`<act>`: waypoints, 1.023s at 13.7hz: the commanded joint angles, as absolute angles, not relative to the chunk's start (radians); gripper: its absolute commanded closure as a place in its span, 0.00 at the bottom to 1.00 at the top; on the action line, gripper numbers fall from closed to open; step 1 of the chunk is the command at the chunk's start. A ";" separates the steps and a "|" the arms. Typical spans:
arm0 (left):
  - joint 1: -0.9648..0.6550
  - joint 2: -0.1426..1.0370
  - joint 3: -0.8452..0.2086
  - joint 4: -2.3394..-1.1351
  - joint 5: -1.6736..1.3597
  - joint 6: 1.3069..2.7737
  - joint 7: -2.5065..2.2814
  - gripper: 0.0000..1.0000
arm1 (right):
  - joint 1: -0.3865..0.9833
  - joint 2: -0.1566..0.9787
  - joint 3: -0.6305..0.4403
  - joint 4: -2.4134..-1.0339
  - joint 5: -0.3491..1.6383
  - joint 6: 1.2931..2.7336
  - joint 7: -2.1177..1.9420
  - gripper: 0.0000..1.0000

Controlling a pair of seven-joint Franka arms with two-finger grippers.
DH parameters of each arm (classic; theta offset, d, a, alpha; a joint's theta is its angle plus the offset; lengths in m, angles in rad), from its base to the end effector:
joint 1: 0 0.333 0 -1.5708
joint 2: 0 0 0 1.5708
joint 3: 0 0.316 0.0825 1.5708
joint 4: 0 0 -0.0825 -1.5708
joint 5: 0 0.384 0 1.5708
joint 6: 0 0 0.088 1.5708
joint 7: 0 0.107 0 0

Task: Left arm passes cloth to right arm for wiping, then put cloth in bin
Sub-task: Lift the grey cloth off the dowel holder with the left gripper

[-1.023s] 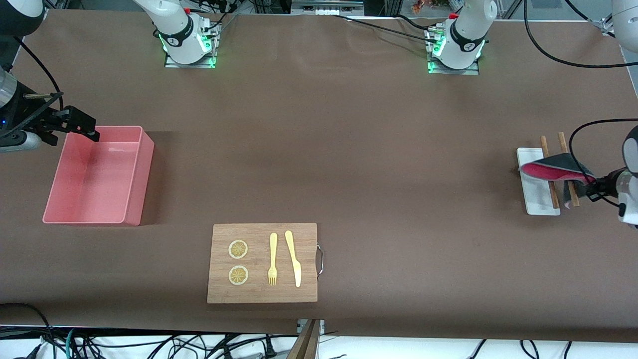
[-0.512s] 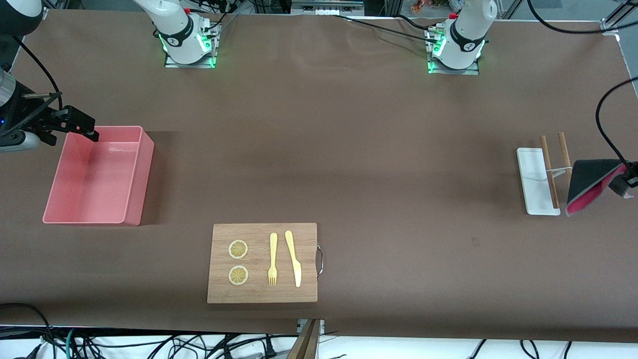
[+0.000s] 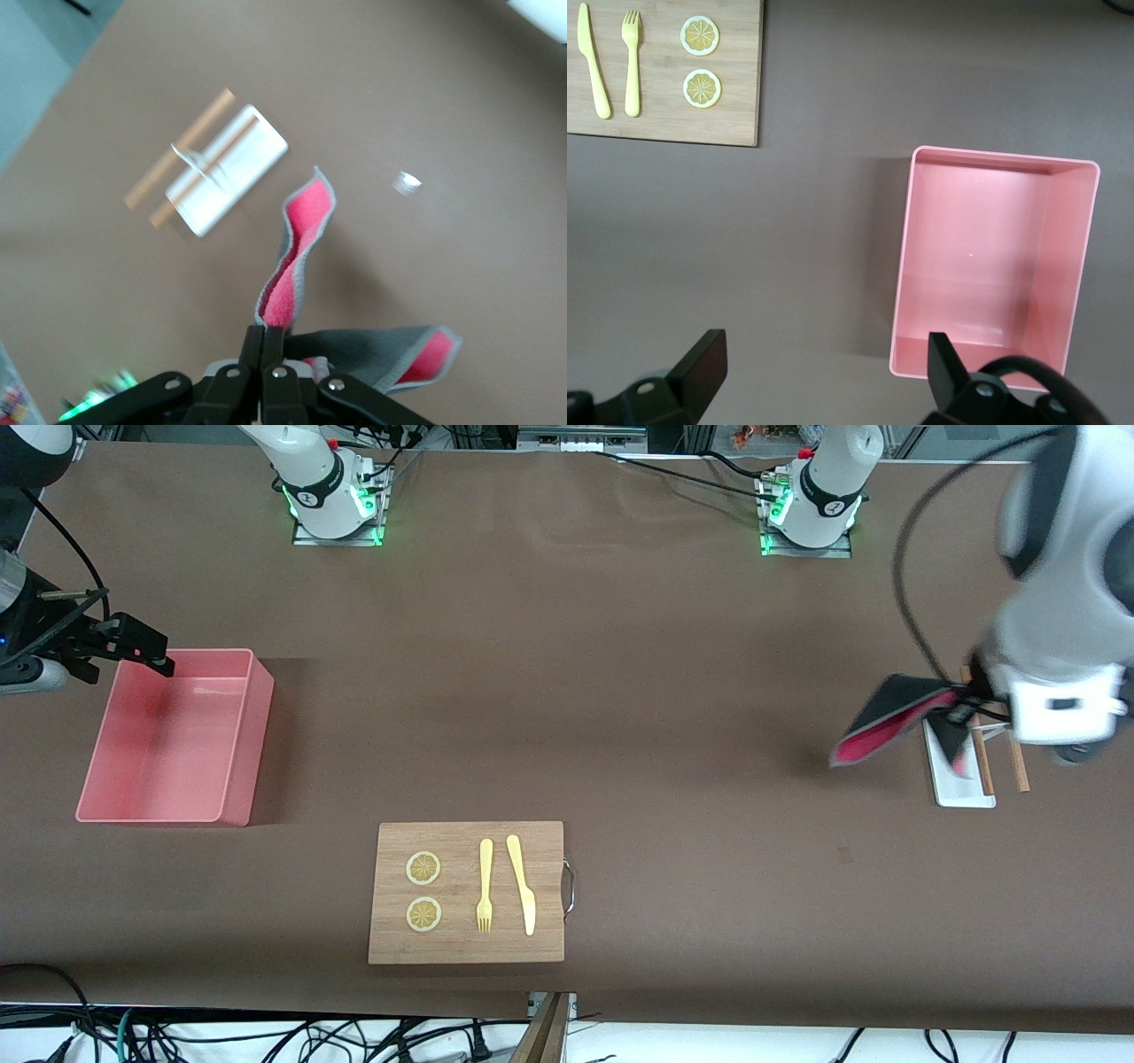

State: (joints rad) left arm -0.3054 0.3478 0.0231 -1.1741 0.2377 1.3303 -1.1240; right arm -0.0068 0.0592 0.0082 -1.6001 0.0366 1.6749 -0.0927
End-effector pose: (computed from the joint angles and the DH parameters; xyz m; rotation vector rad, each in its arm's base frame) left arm 0.6131 -0.1502 0.5851 -2.5655 -1.2010 -0.0176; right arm 0.5805 0.0042 0.5863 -3.1021 -0.1406 -0.0268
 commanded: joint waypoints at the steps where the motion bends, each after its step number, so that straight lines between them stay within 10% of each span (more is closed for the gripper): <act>1: -0.394 0.356 0.041 -1.102 0.184 1.310 -1.370 1.00 | -0.012 0.063 0.009 -1.578 0.052 1.640 -0.098 0.00; 14: -0.505 0.348 0.051 -1.026 -0.340 1.443 -1.762 1.00 | 0.047 0.118 0.043 -1.554 0.363 1.445 -0.703 0.00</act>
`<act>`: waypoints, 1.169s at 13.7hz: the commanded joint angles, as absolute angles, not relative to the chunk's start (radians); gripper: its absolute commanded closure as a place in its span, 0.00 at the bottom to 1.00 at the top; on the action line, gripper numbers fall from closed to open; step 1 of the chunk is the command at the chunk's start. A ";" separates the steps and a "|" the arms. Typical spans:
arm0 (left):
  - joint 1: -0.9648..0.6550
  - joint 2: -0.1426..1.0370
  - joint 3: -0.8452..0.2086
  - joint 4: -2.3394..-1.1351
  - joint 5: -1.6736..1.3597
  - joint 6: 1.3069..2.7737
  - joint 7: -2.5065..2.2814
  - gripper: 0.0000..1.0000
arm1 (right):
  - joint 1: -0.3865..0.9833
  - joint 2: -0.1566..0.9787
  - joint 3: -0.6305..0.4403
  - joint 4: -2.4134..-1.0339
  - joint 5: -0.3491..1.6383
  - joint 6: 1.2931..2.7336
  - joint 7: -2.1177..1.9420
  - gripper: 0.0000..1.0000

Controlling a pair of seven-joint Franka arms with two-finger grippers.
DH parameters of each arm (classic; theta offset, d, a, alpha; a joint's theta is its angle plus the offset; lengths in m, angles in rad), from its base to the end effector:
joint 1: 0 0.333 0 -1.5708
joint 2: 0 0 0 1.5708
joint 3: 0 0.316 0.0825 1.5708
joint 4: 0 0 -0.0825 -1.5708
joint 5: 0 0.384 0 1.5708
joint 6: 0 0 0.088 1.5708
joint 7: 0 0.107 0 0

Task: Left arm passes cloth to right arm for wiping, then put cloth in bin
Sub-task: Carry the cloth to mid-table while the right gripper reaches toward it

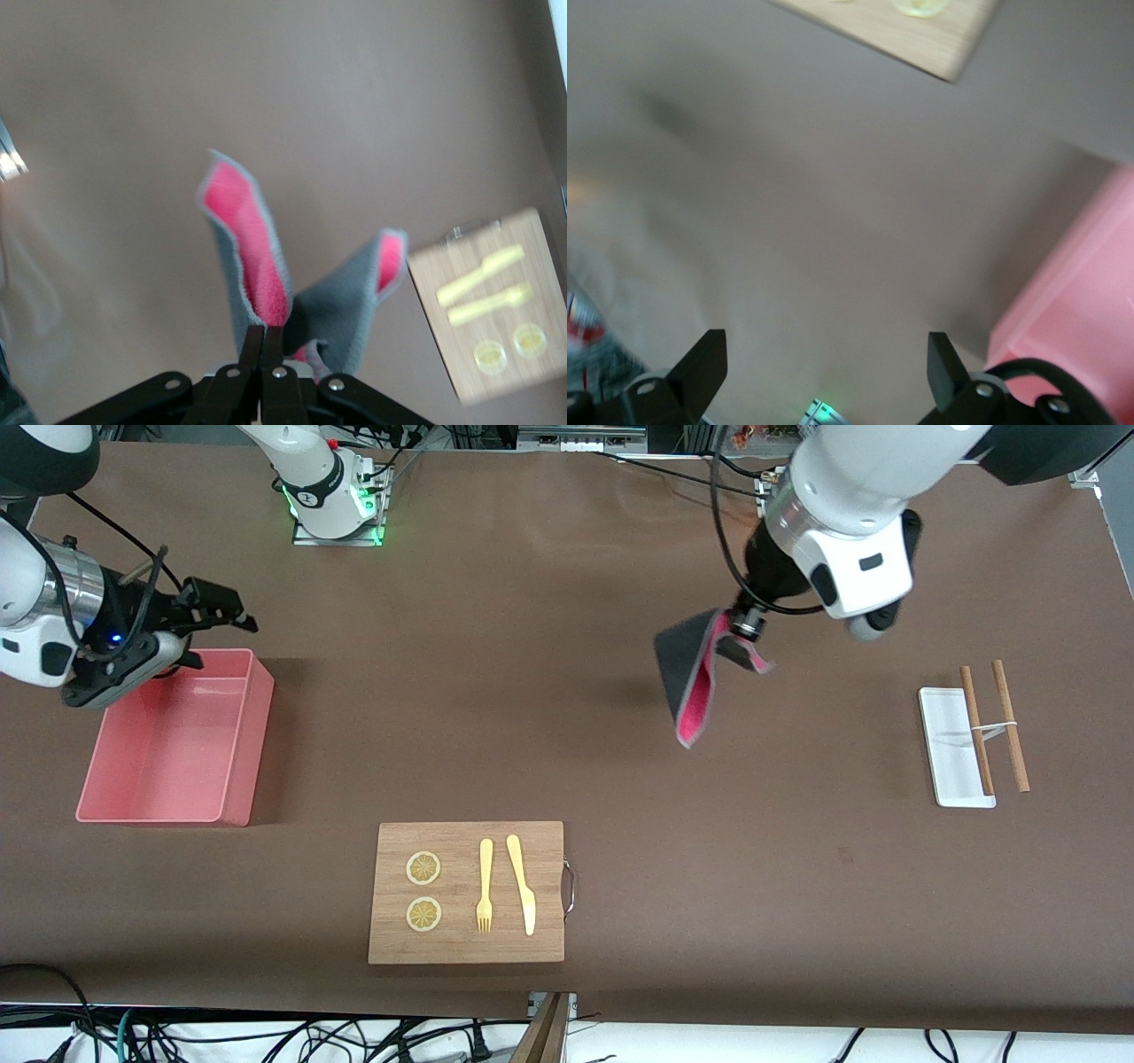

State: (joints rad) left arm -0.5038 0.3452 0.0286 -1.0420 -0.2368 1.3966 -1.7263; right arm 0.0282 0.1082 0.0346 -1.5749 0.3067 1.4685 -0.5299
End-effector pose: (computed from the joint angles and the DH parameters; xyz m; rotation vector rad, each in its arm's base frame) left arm 0.5501 -0.3195 0.6506 2.4849 1.7129 -0.2955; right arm 0.5675 0.0696 0.5594 -2.6627 -0.8111 0.1903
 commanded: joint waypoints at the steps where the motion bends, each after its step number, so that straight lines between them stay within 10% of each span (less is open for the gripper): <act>1: -0.502 0.350 0.052 -1.029 -0.401 1.477 -1.782 1.00 | 0.061 0.141 0.046 -1.554 0.376 1.450 -0.772 0.00; 16: -0.643 0.485 0.051 -1.037 -0.730 1.745 -1.829 1.00 | 0.221 0.299 0.057 -1.557 0.693 1.670 -1.208 0.01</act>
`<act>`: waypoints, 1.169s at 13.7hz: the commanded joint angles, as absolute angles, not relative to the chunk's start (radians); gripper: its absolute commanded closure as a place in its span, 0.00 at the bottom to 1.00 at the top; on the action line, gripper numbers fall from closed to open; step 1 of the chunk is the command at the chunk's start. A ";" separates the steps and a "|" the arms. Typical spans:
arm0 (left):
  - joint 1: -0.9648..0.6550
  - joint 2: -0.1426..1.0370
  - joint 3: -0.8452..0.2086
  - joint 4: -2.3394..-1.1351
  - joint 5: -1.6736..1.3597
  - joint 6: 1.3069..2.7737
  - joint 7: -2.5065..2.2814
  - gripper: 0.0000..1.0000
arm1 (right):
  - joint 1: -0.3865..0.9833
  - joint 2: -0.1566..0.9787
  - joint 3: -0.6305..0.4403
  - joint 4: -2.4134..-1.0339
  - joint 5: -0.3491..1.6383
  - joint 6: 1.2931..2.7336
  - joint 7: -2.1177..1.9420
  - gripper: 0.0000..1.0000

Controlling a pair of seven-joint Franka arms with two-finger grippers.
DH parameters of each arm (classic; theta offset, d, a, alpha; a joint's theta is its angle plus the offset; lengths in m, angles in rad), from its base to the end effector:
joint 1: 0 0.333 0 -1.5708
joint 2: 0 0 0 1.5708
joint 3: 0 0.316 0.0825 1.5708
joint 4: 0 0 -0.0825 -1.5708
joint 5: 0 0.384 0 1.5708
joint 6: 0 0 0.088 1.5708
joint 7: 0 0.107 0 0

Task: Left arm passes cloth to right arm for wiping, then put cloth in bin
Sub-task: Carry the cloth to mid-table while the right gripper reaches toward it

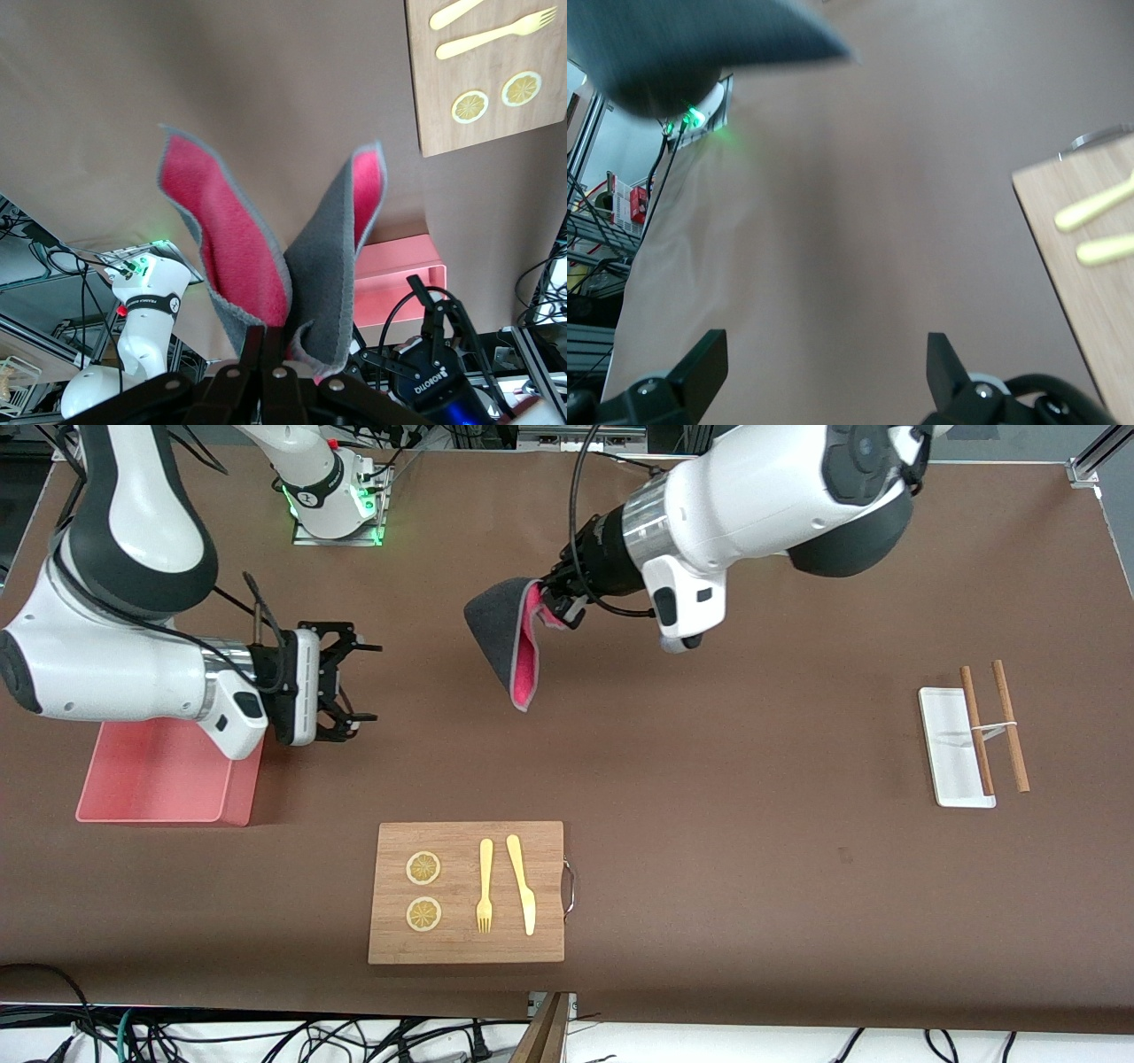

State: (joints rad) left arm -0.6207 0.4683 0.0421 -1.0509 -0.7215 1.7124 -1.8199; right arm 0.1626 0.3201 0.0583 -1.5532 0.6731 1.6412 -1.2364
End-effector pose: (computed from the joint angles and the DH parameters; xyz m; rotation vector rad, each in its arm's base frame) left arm 0.5483 -0.4421 0.6141 2.0948 1.5415 -0.8011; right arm 0.6083 0.1964 0.4694 -1.9173 -1.4970 -0.1732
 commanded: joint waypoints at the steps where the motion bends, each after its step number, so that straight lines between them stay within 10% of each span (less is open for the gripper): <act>1: -0.662 0.492 0.051 -1.037 -0.730 1.778 -1.824 1.00 | 0.238 0.287 0.058 -1.557 0.690 1.671 -1.172 0.01; 16: -0.666 0.508 0.064 -1.039 -0.723 1.838 -1.879 1.00 | 0.284 0.221 0.126 -1.500 0.513 1.641 -1.075 0.01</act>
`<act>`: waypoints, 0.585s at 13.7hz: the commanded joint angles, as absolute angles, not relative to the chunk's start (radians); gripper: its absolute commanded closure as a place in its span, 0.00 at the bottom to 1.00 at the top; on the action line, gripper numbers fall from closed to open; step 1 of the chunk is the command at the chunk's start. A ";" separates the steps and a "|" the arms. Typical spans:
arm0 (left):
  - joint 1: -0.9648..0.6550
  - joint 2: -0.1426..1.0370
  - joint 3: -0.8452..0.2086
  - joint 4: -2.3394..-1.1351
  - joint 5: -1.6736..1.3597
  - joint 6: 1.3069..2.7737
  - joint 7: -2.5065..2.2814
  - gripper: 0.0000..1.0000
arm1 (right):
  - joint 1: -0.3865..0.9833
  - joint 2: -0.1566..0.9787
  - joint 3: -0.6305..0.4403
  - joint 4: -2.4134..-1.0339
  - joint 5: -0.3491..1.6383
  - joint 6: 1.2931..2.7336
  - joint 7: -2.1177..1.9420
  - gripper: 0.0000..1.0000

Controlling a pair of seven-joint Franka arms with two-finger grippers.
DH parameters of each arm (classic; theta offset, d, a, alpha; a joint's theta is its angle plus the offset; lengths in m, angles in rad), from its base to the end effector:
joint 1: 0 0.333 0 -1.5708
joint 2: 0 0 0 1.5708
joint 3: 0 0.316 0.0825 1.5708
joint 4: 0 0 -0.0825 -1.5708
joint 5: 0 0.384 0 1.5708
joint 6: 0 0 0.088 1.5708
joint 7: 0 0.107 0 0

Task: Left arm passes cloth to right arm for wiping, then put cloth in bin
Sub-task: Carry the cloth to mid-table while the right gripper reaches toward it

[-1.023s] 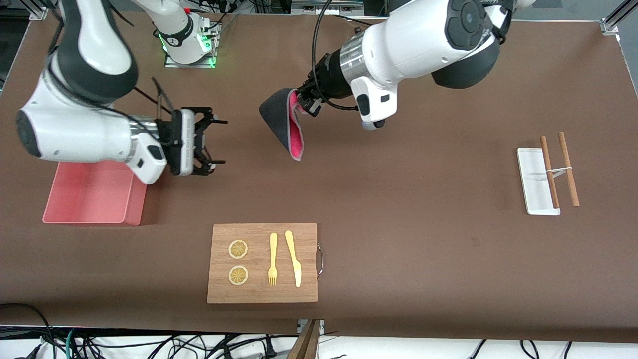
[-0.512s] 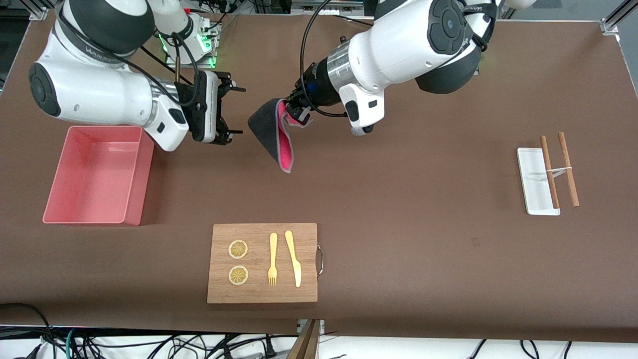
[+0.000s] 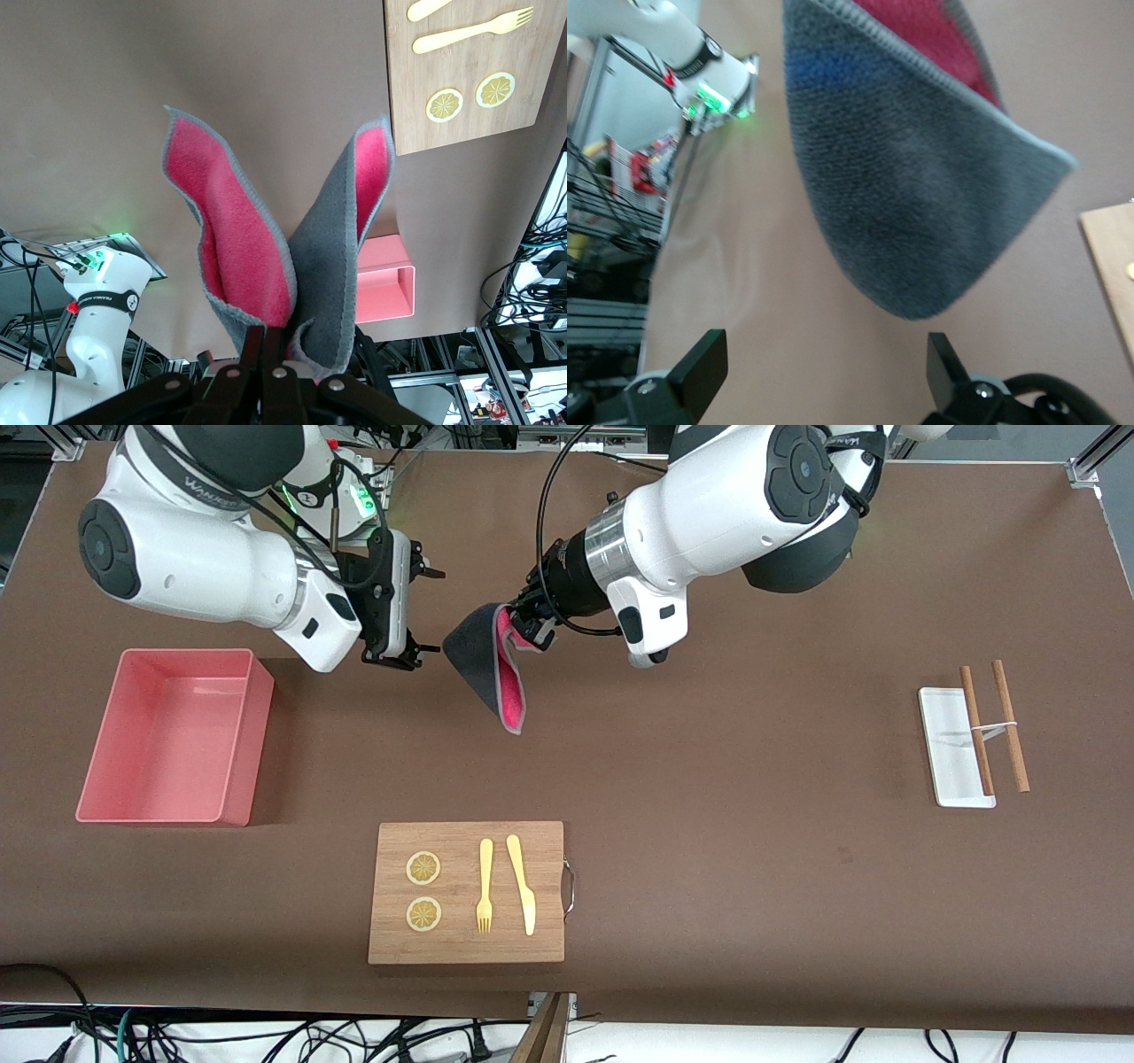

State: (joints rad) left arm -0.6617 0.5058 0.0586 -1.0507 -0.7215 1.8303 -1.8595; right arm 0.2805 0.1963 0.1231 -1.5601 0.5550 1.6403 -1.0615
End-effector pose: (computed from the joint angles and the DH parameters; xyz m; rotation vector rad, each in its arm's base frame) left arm 0.5561 -0.4633 0.5973 2.0105 1.5887 -0.7581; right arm 0.5452 0.2836 0.5375 -1.9644 -1.6408 -0.1050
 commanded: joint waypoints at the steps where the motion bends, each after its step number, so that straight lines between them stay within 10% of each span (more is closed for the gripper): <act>1: -0.667 0.508 0.064 -1.039 -0.723 1.838 -1.879 1.00 | 0.284 0.224 0.126 -1.491 0.502 1.643 -1.089 0.00; 8: -0.666 0.506 0.064 -1.039 -0.710 1.838 -1.891 1.00 | 0.310 0.316 0.126 -1.344 0.454 1.678 -1.097 0.00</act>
State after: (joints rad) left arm -0.6615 0.5058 0.0604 -1.0507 -0.7213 1.8306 -1.8653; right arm 0.2941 0.2509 0.1234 -1.4428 0.4898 1.6905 -1.0871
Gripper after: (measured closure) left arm 0.982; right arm 0.000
